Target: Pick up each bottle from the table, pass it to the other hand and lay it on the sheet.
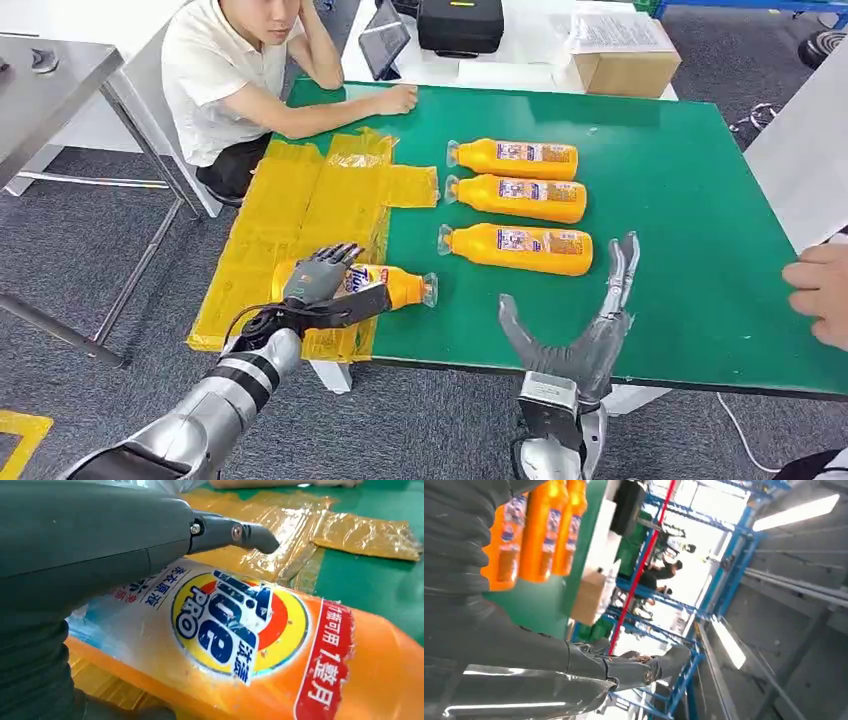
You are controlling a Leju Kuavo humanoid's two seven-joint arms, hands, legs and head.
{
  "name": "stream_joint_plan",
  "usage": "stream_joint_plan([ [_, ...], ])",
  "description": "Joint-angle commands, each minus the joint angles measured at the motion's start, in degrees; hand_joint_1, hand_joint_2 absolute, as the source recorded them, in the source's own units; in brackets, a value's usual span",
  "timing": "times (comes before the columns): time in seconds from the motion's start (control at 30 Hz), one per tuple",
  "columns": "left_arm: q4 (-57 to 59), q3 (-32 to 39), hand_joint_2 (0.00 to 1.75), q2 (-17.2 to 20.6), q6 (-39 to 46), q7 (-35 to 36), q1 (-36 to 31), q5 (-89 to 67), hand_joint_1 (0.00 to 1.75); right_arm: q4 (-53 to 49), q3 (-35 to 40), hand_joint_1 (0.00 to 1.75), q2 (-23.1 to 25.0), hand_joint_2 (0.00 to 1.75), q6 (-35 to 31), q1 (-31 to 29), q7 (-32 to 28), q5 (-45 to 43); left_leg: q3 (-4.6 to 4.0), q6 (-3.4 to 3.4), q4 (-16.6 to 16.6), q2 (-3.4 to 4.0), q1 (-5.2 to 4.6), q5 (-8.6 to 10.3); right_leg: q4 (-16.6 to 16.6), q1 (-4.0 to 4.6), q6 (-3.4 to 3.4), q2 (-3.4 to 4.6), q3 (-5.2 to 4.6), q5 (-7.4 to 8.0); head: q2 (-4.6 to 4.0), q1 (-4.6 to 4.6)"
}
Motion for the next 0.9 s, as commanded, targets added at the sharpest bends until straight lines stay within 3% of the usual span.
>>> stream_joint_plan([
  [0.03,8.4,-0.6,1.75,2.4,-5.6,-1.8,-1.5,2.8,0.0,7.7,1.5,0.0,-3.4,1.75,0.1,-2.3,0.0,-3.3,0.38,-0.1,-0.1,0.24,0.06,-0.05,-0.1,0.05,-0.11,0.27,0.29,0.03,0.0,0.0],
  [0.33,4.8,0.2,1.75,1.3,-9.4,-9.0,-0.1,7.7,0.0,7.7,1.0,0.0,-3.7,1.75,0.1,-2.3,0.0,-3.4,0.67,-0.08,-0.2,0.19,0.02,-0.04,-0.1,0.02,-0.11,0.21,0.56,0.01,0.0,0.0],
  [0.47,4.8,0.2,1.75,1.3,-9.4,-9.0,-0.1,7.7,0.0,7.7,1.0,0.0,-3.7,1.75,0.1,-2.3,0.0,-3.4,0.69,-0.08,-0.2,0.08,0.03,-0.03,-0.2,0.02,-0.12,0.15,0.62,0.0,0.0,0.0],
  [0.57,-3.7,2.0,1.75,-0.3,-9.8,-18.1,3.5,14.9,0.0,6.7,0.6,0.0,-3.8,1.75,0.1,-1.8,0.0,-2.9,0.6,-0.04,-0.1,-0.07,-0.02,-0.02,-0.1,-0.03,-0.08,0.01,0.58,-0.04,0.0,0.0],
  [0.67,-16.7,2.5,1.75,-1.5,-13.6,-20.4,9.5,24.9,0.0,6.1,0.1,0.0,-3.6,1.75,0.1,-1.1,0.0,-2.5,0.55,-0.04,-0.1,-0.12,-0.04,-0.02,-0.1,-0.04,-0.08,-0.04,0.53,-0.05,0.0,-0.02],
  [0.77,-18.5,2.3,1.75,-1.7,-13.3,-21.2,10.3,25.5,0.0,6.0,0.0,0.0,-3.6,1.75,0.1,-0.9,0.0,-2.5,0.45,-0.05,-0.1,-0.11,-0.02,-0.04,0.0,-0.01,-0.08,-0.04,0.43,-0.07,0.0,0.0],
  [0.83,-25.8,0.8,1.75,-1.6,-11.5,-20.3,13.3,28.0,0.0,5.5,-0.7,0.0,-3.2,1.75,0.1,-0.4,0.0,-1.9,0.28,-0.06,0.0,-0.06,0.01,-0.04,0.0,0.01,-0.08,0.0,0.24,-0.04,0.0,0.0],
  [0.9,-30.9,-1.6,1.75,-1.7,-4.6,-22.1,15.0,26.4,0.0,4.9,-0.9,0.0,-3.1,1.75,0.1,0.0,0.0,-1.6,0.3,-0.11,0.0,-0.04,0.02,-0.11,0.0,0.02,-0.13,0.01,0.26,-0.12,0.0,0.0],
])
